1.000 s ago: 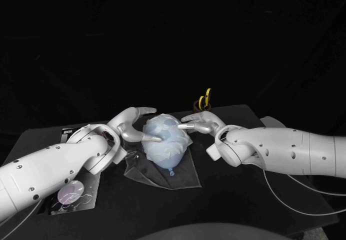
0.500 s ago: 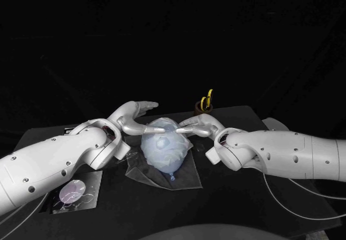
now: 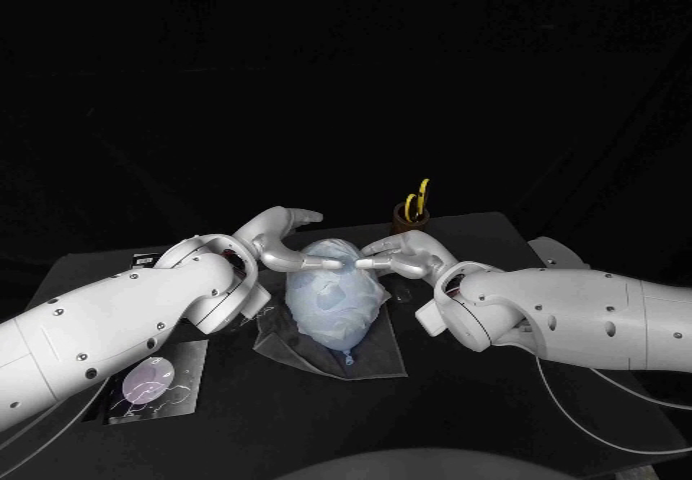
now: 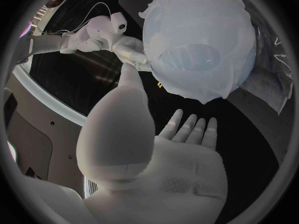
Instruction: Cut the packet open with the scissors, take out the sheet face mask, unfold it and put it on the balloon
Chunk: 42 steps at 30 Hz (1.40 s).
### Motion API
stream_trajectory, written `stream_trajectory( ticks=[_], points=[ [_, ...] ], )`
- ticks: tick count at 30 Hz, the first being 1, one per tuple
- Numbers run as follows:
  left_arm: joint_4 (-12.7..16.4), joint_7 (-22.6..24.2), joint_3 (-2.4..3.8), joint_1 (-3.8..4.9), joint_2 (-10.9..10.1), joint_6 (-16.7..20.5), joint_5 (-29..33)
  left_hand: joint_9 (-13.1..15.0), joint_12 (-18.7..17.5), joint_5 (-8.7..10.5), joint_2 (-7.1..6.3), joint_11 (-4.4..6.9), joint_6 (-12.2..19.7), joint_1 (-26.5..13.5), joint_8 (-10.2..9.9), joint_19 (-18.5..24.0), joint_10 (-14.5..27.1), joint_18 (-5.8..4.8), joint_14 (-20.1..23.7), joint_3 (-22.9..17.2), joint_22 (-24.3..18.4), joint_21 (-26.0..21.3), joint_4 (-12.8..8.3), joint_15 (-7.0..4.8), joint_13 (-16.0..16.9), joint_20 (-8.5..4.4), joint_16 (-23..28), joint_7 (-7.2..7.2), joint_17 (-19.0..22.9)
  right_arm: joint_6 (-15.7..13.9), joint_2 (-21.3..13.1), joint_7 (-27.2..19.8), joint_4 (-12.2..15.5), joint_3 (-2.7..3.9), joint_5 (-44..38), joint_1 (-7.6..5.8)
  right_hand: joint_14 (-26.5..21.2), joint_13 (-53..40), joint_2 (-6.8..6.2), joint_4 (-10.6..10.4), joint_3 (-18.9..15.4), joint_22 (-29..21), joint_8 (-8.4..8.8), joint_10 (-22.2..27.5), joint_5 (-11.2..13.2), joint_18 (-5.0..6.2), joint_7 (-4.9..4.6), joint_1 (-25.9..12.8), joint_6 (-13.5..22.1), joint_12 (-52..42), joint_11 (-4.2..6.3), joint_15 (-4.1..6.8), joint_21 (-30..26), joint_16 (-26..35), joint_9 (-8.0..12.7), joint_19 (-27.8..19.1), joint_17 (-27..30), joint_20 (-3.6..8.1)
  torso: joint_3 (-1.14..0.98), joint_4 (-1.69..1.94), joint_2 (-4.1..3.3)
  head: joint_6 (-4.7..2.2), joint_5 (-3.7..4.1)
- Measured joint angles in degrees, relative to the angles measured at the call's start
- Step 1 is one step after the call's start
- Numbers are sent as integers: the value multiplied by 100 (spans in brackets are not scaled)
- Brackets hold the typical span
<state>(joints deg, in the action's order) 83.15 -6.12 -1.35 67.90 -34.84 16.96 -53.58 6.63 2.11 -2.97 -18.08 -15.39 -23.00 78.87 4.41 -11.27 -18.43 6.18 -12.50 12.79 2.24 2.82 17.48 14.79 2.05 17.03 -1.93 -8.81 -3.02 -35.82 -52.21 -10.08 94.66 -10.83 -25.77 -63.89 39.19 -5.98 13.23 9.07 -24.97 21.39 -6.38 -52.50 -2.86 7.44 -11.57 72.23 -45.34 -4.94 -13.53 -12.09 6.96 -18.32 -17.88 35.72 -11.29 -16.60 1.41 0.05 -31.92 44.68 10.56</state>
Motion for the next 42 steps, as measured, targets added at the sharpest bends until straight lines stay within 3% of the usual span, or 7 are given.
stream_trajectory(
  ticks=[4, 6, 14, 21, 23, 33, 42],
  points=[
    [153, -83, 0, -1, 17, -54, -199, 0, 0, 0, 13, -19, 20, -32, 0, -13, 19, -13, 20, 17, 0, 0, -17, 19, 0, -13, 0, 20, 12, -58, -6, -4, 45, -1, 0, 1, -2, 25, -22, -1, -1, -15, 4, 0, 0, -1, 12, -21, 72, 1, 0, -2, 0, 0, 22, 0, 15, 0, 2, 1, 1, 1, -7],
    [231, -104, 0, -2, 20, -72, -301, 0, 0, 0, 13, -19, 20, -32, 0, -13, 19, -92, 32, 17, 0, 0, -17, 32, 0, -13, 0, 20, 16, -82, -6, -5, 65, -1, 0, 1, -20, 27, -43, -15, -15, -15, 4, 0, 0, -1, 12, 0, 72, 1, 0, -20, 0, 0, 23, 0, 14, 0, 3, 4, 1, 7, -8],
    [392, -114, 0, -4, 51, -77, -653, -5, 0, 0, 13, 3, 40, -32, 0, -12, 40, -94, 82, 17, -1, 0, -17, 38, -5, -13, 0, 0, 26, -133, -12, -33, 156, 8, -3, 1, -21, 79, -83, -101, -4, -47, 28, 21, 0, -9, 12, -41, 72, 34, -18, -19, -26, 23, 45, -1, 49, 0, 7, 4, -1, 22, -15],
    [387, -120, 0, -4, 74, -71, -945, -11, 1, 0, 13, -17, 60, -32, 0, -12, 61, -94, 102, 17, 5, 0, -17, 17, -5, -13, 0, 20, 33, -133, -12, -112, 217, 14, -11, -3, -21, 174, -102, -276, -7, -90, 28, 21, 0, -39, 12, -212, 72, 34, -18, -19, -52, 67, 101, -1, 124, 0, 4, 4, -2, 32, -16],
    [361, -138, 1, -4, 81, -73, -1030, -11, 1, 0, 13, 2, 80, -32, 0, -12, 81, -182, 115, 17, 5, 0, -17, 5, -5, -13, 23, 0, 36, -135, -16, -125, 228, 13, -11, -2, -20, 180, -124, -276, -7, -92, 28, 21, 0, -39, 12, -235, 72, 34, -18, -19, -52, 67, 102, -1, 130, 0, 3, 4, -2, 32, -16],
    [287, -332, 1, -3, 99, -254, -1602, -11, 2, 0, 10, 54, 80, -29, 0, -12, 133, -184, 226, 17, 4, 0, -17, -44, -11, -13, 23, -1, 59, -150, -39, -164, 265, 11, -10, 2, -20, 186, -124, -308, -7, -98, 27, 21, 0, -41, 12, -235, 72, 34, -18, -19, -52, 67, 108, -1, 137, 0, 0, 1, 2, 29, -11],
    [302, -511, -1, -3, 54, -572, -1970, 7, 3, 0, -4, 97, 80, 247, 0, -12, 130, -184, 246, 17, 4, 0, -17, -65, -10, -13, 23, -1, 58, -159, -45, -177, 275, 11, -8, 6, -20, 196, -124, -308, -7, -103, 27, 21, 0, -43, 12, -235, 72, 34, -18, -19, -52, 67, 113, -1, 149, 0, 0, 1, 2, 42, 5]
  ],
)
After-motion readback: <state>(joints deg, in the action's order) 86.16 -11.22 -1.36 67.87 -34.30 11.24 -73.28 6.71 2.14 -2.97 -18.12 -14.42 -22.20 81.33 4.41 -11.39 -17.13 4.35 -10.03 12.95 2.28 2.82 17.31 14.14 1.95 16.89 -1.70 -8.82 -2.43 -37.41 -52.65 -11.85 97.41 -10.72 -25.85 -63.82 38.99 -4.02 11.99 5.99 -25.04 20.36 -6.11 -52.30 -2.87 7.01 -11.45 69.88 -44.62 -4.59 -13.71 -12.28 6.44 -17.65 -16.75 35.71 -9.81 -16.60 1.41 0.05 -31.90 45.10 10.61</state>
